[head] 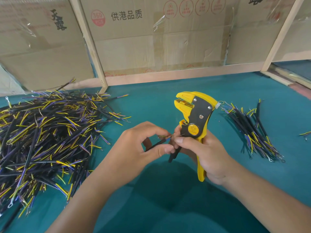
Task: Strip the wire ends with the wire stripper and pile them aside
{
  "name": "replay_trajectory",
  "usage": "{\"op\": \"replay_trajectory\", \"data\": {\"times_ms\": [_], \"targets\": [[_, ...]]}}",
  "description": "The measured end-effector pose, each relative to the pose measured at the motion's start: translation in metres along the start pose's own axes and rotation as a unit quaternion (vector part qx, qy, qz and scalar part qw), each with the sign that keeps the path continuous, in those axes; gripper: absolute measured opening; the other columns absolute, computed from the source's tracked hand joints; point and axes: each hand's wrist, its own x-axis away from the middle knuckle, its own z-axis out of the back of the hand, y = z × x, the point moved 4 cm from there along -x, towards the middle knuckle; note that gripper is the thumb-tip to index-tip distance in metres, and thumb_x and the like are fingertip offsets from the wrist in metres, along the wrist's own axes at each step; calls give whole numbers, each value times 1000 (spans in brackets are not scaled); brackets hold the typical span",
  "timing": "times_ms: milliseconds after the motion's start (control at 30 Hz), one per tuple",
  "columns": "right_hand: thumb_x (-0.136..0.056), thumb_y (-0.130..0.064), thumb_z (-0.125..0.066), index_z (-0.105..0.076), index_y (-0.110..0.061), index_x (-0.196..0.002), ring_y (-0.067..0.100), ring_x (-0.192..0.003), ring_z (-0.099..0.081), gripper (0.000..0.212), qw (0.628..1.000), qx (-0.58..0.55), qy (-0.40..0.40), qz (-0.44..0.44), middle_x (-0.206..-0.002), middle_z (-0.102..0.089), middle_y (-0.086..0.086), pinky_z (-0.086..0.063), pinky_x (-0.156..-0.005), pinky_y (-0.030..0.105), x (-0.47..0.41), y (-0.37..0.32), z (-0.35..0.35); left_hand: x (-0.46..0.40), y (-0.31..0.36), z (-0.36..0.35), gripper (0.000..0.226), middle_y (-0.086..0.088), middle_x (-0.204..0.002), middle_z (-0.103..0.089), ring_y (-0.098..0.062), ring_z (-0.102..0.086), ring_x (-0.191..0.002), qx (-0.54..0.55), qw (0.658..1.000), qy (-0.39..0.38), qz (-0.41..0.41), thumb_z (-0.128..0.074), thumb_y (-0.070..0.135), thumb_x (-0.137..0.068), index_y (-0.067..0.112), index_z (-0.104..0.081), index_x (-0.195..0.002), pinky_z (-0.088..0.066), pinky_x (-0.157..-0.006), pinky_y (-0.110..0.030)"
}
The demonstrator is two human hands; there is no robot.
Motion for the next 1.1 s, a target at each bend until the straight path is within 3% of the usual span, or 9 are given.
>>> {"op": "replay_trajectory", "data": {"times_ms": [100,233,300,400,500,600,733,867,1100], "targets": [[-85,-15,-62,-71,-30,-78,15,-73,-66,19,1000,11,9,2,-73,-67,-1,-56,-76,26,0,1,1,3,-5,-2,24,32,-83,-62,7,-49,-54,56,996,-38,54,-73,51,-83,37,-70,-103,-35,-54,-4],[-86,-15,-61,-69,-25,-80,22,-73,-64,15,1000,10,3,0,-72,-64,4,-56,-78,32,-2,1,1,3,-10,-2,25,17,-93,-70,-9,-57,-66,125,985,-67,99,-72,52,-79,39,-71,-101,-45,-62,-21],[-87,-14,-61,-69,-25,-80,23,-74,-64,15,1000,17,1,2,-73,-64,4,-56,-77,35,-2,0,1,3,-14,-1,25,11,-92,-71,-6,-58,-70,145,982,-45,116,-77,50,-76,36,-73,-96,-46,-66,-18],[-87,-16,-60,-68,-25,-78,25,-76,-63,14,998,61,2,8,-73,-65,4,-55,-84,52,-2,1,0,2,-18,-2,17,7,-83,-73,-5,-61,-74,152,979,-6,134,-82,41,-75,32,-75,-88,-49,-70,-18],[-84,-27,-64,-68,-26,-79,26,-78,-63,7,997,76,5,-1,-73,-66,3,-49,-93,64,-4,1,-3,2,-20,-3,15,6,-71,-69,-8,-60,-63,196,967,17,162,-83,38,-75,27,-75,-81,-49,-55,-22],[-81,-34,-65,-68,-26,-80,24,-78,-63,9,997,75,1,-18,-73,-67,2,-48,-96,64,-4,0,-1,3,-20,-4,22,10,-57,-58,-9,-45,-48,235,954,47,181,-79,43,-71,23,-73,-75,-35,-45,-17],[-84,-19,-64,-69,-24,-80,26,-75,-65,8,999,26,23,-34,-74,-65,6,-55,-91,58,-5,4,7,2,-20,-10,24,5,-60,-48,-13,-29,-54,271,944,48,180,-78,44,-79,21,-73,-76,-24,-49,-21],[-84,-17,-63,-69,-21,-81,30,-76,-64,8,999,-9,28,-41,-75,-64,10,-57,-87,52,-4,7,10,1,-17,-11,19,12,-59,-51,-7,-34,-51,292,942,59,157,-77,37,-80,19,-73,-76,-28,-50,-14],[-84,-15,-64,-69,-18,-83,30,-74,-62,5,997,-34,36,-54,-74,-60,10,-54,-89,61,3,11,12,-1,-15,-8,13,13,-63,-61,3,-47,-52,316,934,93,140,-75,27,-76,14,-73,-76,-35,-52,-5]]}}
